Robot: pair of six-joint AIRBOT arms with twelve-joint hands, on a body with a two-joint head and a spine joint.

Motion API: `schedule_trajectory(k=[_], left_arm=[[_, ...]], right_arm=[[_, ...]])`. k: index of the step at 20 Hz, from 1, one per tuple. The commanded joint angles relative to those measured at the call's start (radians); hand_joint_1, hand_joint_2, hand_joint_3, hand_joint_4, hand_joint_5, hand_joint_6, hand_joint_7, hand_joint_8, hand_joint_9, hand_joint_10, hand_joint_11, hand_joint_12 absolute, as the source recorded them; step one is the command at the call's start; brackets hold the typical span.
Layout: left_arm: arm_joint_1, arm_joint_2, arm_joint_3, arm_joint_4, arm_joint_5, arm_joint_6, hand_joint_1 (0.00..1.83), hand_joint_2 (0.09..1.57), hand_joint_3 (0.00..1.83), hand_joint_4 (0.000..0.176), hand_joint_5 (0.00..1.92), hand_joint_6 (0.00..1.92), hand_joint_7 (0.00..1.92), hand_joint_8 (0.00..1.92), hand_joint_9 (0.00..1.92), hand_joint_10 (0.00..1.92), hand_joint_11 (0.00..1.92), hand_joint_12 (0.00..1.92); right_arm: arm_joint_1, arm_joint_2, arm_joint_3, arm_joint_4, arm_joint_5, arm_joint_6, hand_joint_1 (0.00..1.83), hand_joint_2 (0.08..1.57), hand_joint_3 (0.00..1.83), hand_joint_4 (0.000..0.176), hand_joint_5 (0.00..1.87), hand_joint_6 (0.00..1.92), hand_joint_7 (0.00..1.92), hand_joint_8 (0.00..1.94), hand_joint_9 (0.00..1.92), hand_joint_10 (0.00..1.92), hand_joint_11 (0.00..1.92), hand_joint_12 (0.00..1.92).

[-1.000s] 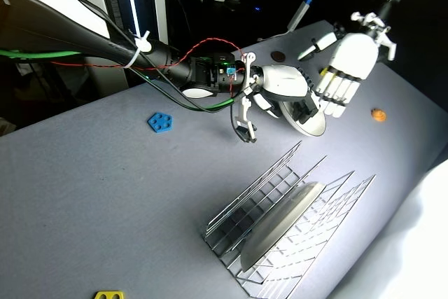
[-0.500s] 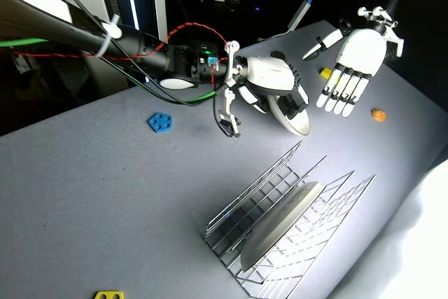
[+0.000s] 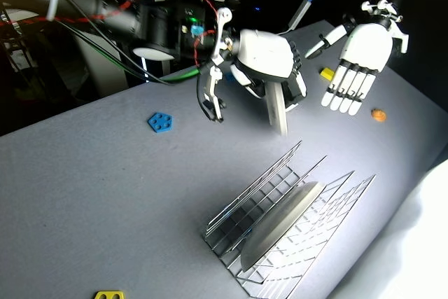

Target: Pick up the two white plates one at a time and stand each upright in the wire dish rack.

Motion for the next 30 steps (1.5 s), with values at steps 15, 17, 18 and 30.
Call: schedule_trajectory(k=[15,17,18,30], left_arm=[[-0.056,0.060,-0.054,-0.006,-0.027,-0.027,0.00,1.05,0.00,0.000,0.04,0.00,0.04,0.00,0.01,0.00,0.00,0.00],[-0.063,0.059,-0.056,0.013,-0.027,-0.027,0.00,1.05,0.00,0.000,0.03,0.00,0.03,0.00,0.00,0.00,0.00,0.00],[-0.063,0.059,-0.059,0.018,-0.027,-0.027,0.00,1.05,0.00,0.000,0.03,0.00,0.03,0.00,0.00,0.00,0.00,0.00],[-0.085,0.050,-0.063,0.049,-0.038,-0.027,0.00,1.05,0.00,0.000,0.04,0.00,0.04,0.00,0.01,0.00,0.00,0.00]], right_arm=[[0.224,0.202,-0.080,0.239,-0.066,0.210,1.39,1.05,0.00,0.000,1.01,0.87,1.11,0.80,1.10,0.91,0.84,1.18],[0.230,0.216,-0.079,0.242,-0.089,0.261,1.39,1.05,0.00,0.000,1.00,0.83,1.10,0.83,1.11,0.92,0.85,1.19],[0.232,0.220,-0.079,0.243,-0.092,0.278,1.39,1.05,0.00,0.000,1.00,0.83,1.10,0.83,1.11,0.92,0.85,1.19],[0.260,0.272,0.011,0.353,-0.168,0.366,1.40,1.05,0.00,0.000,1.02,0.79,1.12,0.79,1.10,0.95,0.83,1.20]])
